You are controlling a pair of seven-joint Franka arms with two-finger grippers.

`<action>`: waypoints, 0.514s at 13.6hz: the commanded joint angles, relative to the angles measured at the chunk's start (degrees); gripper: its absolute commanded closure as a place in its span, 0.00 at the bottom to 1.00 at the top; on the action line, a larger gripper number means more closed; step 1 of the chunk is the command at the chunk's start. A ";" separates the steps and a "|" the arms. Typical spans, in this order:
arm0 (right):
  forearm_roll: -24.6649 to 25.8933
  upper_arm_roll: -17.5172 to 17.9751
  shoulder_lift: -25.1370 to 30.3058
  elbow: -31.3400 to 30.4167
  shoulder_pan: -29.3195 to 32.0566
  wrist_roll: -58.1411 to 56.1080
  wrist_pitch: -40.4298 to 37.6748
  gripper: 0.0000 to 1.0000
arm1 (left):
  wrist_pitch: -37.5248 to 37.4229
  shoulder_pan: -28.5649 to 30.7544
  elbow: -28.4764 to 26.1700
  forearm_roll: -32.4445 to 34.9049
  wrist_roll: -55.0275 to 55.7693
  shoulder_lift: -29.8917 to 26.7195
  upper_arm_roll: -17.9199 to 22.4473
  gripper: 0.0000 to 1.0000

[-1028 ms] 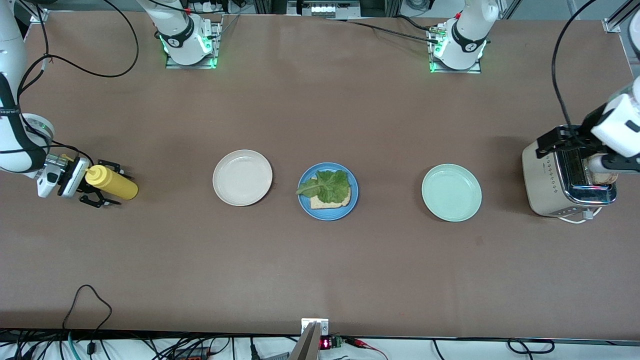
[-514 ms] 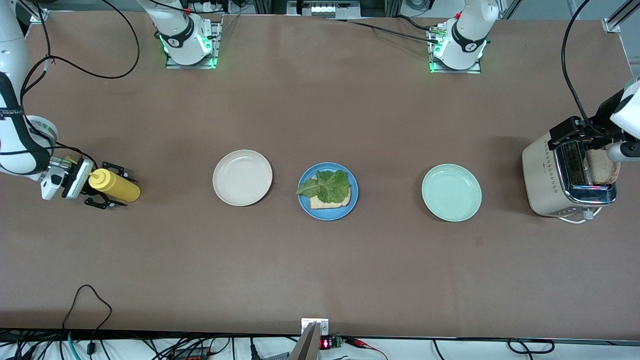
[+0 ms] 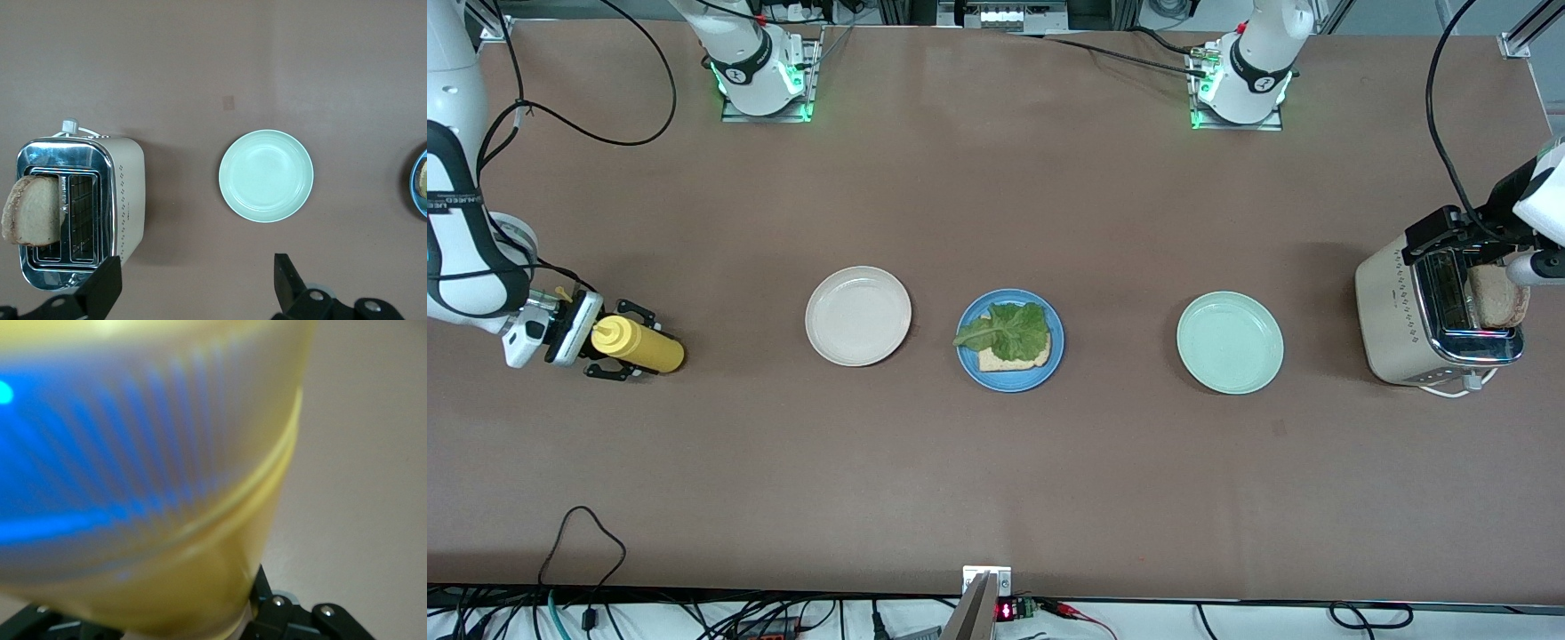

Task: Make sandwich in blue plate with both arms
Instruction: 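Lift the mustard with the right gripper while the left gripper grasps toast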

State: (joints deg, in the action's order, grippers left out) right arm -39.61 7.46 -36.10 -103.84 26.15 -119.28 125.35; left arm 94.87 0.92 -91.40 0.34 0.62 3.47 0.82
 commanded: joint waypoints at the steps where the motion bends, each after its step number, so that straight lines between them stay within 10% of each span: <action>1: 6.45 0.10 7.51 -1.36 -2.76 11.48 -0.36 1.00 | 0.23 -0.04 -1.33 -0.78 -0.45 -1.44 0.33 0.00; 7: 21.38 0.10 19.03 -3.38 -13.38 37.57 -0.89 1.00 | 0.40 3.02 -1.33 -3.93 -1.59 -0.39 0.68 0.00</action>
State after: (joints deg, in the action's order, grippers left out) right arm -22.88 7.86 -22.17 -104.25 16.51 -89.85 124.59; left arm 94.87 2.20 -91.62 -0.93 0.58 3.49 1.20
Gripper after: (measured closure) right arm 0.317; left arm 0.000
